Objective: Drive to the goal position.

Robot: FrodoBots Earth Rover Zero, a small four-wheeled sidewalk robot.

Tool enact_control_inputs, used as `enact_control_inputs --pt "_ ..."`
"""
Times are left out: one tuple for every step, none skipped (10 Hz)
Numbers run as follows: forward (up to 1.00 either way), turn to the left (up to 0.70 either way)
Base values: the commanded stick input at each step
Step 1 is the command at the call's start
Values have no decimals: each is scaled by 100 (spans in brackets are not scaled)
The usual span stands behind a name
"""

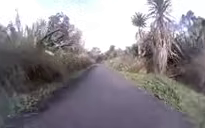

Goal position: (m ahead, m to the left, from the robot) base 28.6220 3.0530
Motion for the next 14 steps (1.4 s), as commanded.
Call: enact_control_inputs --pt "85 -34" --pt "85 -34" --pt "85 -34" --pt "85 -34" --pt "85 -34" --pt "85 -34" --pt "85 -34" --pt "85 -34" --pt "85 -9" --pt "85 0" --pt "85 0" --pt "85 0" --pt "85 0" --pt "85 0"
